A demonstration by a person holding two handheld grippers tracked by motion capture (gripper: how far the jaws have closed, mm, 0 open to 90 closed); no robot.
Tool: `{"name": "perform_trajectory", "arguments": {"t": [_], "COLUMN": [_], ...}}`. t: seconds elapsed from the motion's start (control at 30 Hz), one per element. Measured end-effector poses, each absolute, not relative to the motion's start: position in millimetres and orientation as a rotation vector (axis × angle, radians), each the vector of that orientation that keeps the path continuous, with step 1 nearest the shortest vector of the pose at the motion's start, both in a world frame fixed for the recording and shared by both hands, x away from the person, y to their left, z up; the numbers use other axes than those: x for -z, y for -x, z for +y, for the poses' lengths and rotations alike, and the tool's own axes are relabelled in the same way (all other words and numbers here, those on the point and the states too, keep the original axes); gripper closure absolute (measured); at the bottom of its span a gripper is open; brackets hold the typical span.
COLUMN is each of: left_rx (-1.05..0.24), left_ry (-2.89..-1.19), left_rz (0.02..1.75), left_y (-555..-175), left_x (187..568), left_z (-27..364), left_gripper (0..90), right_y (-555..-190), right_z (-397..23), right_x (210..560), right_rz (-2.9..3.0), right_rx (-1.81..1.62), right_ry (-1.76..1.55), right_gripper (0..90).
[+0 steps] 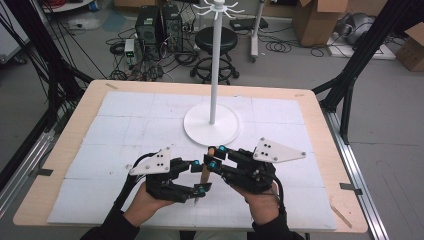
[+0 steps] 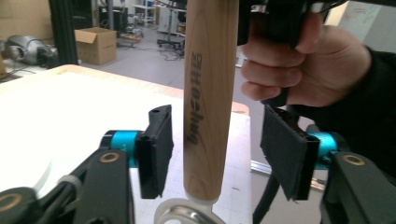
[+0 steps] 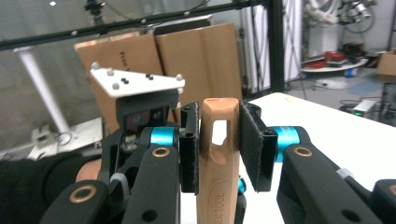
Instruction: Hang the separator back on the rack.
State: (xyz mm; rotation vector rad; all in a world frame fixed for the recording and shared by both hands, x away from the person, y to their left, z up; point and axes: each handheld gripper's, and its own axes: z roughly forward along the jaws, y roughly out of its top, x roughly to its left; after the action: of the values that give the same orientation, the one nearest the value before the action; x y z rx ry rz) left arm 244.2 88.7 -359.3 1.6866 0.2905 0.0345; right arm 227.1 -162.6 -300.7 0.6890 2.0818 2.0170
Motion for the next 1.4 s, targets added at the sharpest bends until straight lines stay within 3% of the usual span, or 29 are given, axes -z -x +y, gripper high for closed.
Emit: {"name": "perform_trajectory", "arguments": {"t": [0.13, 0.23, 0.27, 0.47, 0.5, 0.57, 0.6, 0.7, 0.77, 1.23, 1.4], "left_rx": [-0.061, -0.057, -0.063, -0.043, -0.036, -0.013, 0.003, 0.054, 0.099, 0.204, 0.203], "left_ry": [-1.701, -1.706, -1.709, -1.713, -1.709, -1.706, -1.702, -1.688, -1.679, -1.691, -1.693], "left_rz": [0.311, 0.301, 0.301, 0.288, 0.284, 0.265, 0.252, 0.209, 0.174, 0.081, 0.067], "left_y": [-245, -245, -244, -244, -243, -242, -242, -240, -239, -236, -235], "left_x": [360, 360, 360, 358, 358, 357, 356, 354, 353, 354, 354], "left_z": [89, 88, 88, 91, 91, 94, 95, 99, 102, 103, 103], "left_gripper": [54.6, 62.7, 69.1, 70.1, 70.2, 70.2, 70.3, 70.3, 70.3, 70.2, 70.0], "right_y": [-228, -227, -227, -228, -229, -231, -232, -237, -240, -245, -243], "right_z": [-163, -162, -162, -162, -163, -163, -163, -165, -166, -164, -163], "right_x": [302, 303, 303, 304, 304, 306, 307, 313, 317, 323, 322], "right_rz": [2.072, 2.069, 2.073, 2.085, 2.097, 2.109, 2.123, 2.185, 2.222, 2.379, 2.405], "right_rx": [-2.036, -2.039, -2.031, -2.053, -2.086, -2.141, -2.14, -2.166, -2.204, -2.339, -2.335], "right_ry": [-0.72, -0.739, -0.742, -0.722, -0.712, -0.647, -0.612, -0.525, -0.498, -0.157, -0.123], "right_gripper": [70.5, 70.5, 70.5, 69.5, 66.1, 43.0, 36.1, 25.7, 24.6, 68.9, 71.4]}}
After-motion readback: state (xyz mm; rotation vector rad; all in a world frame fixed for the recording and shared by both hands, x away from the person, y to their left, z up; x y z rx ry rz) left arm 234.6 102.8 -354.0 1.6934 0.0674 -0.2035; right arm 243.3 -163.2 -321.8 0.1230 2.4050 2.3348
